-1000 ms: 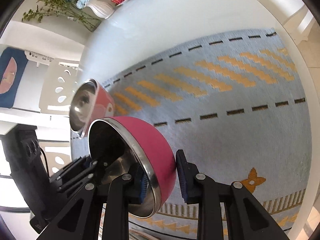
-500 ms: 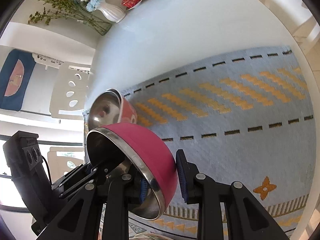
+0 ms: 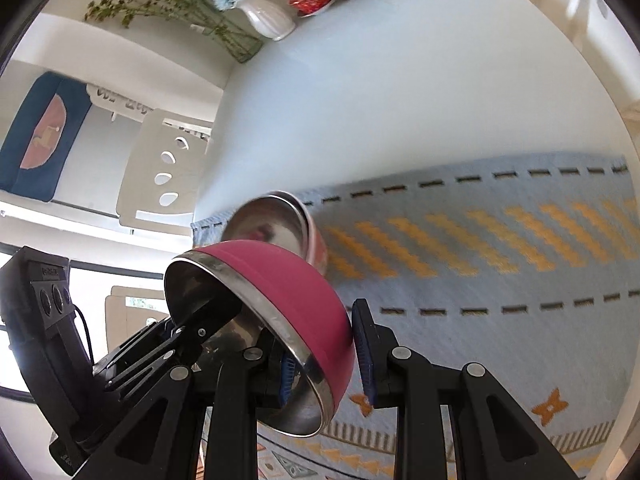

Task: Organize plates and bowls
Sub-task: 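Lift the pink-outside steel bowl with both grippers toward the nested bowls, then lower the pink-outside steel bowl onto the nested bowls with both grippers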

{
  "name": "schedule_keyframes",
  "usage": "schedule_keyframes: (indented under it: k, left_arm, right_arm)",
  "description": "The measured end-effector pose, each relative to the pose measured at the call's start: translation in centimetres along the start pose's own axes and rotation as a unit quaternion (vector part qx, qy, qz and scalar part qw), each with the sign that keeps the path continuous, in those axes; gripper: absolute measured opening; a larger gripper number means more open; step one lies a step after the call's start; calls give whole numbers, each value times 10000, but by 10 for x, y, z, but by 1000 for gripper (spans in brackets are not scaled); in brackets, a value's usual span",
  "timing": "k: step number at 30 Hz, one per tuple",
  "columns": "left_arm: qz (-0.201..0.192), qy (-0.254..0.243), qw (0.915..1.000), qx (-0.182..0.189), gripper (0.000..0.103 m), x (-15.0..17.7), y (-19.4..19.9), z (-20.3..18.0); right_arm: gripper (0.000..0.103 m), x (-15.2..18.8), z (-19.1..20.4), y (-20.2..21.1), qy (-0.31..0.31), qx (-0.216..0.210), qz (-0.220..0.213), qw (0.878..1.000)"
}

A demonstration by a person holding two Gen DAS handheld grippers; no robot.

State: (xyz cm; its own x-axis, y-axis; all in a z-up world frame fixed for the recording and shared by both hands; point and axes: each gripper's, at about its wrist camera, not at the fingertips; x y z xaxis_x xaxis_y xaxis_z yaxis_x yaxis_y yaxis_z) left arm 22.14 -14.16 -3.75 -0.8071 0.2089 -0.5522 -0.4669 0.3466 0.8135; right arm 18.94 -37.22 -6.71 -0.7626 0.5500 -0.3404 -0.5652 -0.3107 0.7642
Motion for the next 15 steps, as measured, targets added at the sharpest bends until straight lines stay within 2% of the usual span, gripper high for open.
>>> schedule_keyframes:
  k: [7, 15]
  left_arm:
    - [-89, 162, 9995, -237, 15, -12, -10, 30]
    - [-187, 137, 9990, -379, 15, -27, -28, 48]
  right_arm:
    - [26, -11, 22, -38, 169, -191, 90, 9996]
    - [26, -16, 31, -70, 266, -159, 185, 9993]
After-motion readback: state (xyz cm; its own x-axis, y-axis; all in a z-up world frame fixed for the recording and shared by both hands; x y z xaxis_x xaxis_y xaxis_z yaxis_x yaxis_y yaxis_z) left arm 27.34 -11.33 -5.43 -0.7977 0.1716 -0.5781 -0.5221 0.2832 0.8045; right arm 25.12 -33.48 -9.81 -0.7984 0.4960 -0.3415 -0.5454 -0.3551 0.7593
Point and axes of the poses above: each gripper's, at about its wrist camera, not at the fingertips, and y roughly against the way its jaws point, z to its left, x to its underside, and after that the axes turned 12 degrees about -z, right-handed
